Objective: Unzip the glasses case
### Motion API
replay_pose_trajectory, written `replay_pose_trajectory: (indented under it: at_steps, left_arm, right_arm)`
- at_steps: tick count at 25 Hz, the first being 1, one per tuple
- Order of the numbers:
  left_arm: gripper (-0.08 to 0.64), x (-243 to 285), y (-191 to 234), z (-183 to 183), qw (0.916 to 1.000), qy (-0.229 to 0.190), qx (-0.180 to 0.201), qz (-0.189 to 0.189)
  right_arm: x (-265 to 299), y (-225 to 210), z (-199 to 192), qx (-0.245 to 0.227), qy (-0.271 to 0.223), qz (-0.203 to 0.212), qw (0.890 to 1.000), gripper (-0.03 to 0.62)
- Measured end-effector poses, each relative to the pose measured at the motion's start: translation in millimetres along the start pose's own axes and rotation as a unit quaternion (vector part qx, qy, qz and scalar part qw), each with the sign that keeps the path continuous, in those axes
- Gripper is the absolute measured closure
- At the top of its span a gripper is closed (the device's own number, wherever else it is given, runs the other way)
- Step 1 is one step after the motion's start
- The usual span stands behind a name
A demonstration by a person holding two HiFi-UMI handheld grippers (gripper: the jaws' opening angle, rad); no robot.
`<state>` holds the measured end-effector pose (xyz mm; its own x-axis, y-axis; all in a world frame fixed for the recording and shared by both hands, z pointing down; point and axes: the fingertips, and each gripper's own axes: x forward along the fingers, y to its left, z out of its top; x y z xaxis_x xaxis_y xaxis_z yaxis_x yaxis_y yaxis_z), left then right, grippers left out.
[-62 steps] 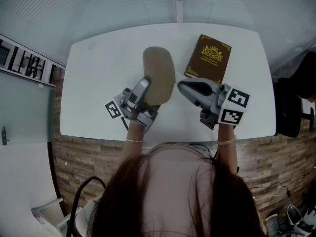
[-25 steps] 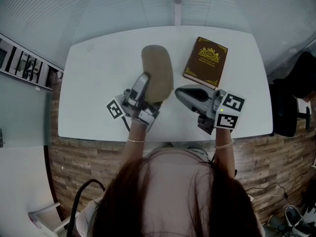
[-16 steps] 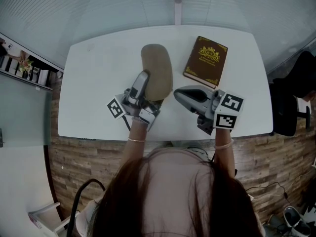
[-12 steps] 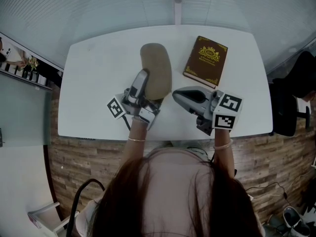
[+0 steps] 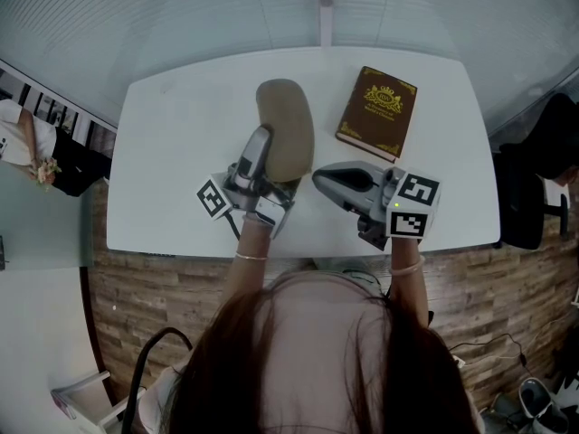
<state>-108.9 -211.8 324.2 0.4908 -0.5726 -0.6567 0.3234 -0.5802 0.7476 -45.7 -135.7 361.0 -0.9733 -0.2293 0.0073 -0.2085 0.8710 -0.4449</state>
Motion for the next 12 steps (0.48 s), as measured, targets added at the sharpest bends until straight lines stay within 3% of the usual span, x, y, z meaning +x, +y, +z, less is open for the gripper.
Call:
replay_pose_trajectory:
  at_steps: [12]
  left_arm:
    - [0.285, 0.6, 8.8, 5.8, 0.9996, -0.016, 0.000, 0.021]
  right_arm:
    - [8.9, -1.3, -5.7, -0.002, 0.015, 0.002, 1.000, 0.589]
